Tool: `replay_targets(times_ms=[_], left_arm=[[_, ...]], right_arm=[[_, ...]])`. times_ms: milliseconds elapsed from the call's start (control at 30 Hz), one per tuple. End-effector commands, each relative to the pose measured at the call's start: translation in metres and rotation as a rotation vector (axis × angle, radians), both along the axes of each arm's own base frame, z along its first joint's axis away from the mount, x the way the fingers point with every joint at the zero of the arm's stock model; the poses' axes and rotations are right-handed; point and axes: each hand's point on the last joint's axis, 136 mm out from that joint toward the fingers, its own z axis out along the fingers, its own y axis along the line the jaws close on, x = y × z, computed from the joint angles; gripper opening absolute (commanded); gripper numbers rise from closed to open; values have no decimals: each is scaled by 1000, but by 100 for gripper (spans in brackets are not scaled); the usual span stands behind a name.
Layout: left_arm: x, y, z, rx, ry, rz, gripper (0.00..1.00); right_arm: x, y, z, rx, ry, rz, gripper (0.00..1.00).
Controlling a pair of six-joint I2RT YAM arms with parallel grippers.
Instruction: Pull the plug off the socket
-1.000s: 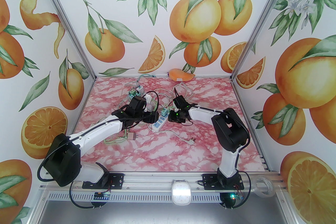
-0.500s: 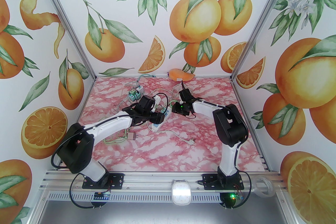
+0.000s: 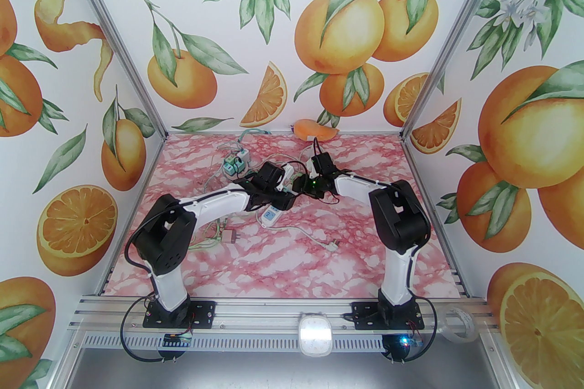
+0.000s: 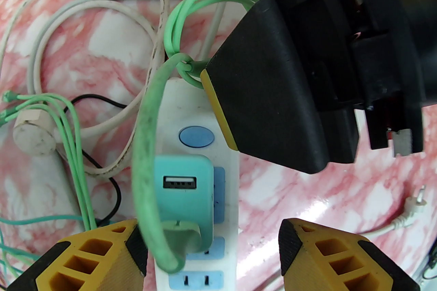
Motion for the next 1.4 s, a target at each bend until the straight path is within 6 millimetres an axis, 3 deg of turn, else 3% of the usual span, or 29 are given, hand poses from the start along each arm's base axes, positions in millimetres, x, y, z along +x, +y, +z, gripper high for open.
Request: replay_targets(times_ms=[0,233,367,433,600,1033,1367], left_arm=[[19,-5,2,6,-40,-19,62],[26,-11,-8,5,-28,-49,56],[26,-11,-14,3,-13,-53,41],[25,-12,-11,-2,-13,-54,28],[28,-14,4,-23,-32,-47,24],[27,-27,33,-200,28,-29,21],[22,-27,20,-54,-46,-55,21]], right_arm=[[2,6,-7,44,18,13,49],[5,9,-12,59,42,20,49],[3,8,-21,42,65,27,49],[1,5,-27,22,77,22,46],[-7,-9,-43,-60,113,9,40],[-30,-28,-73,-216,191,42,37],[-36,-28,-79,-261,203,59,37]])
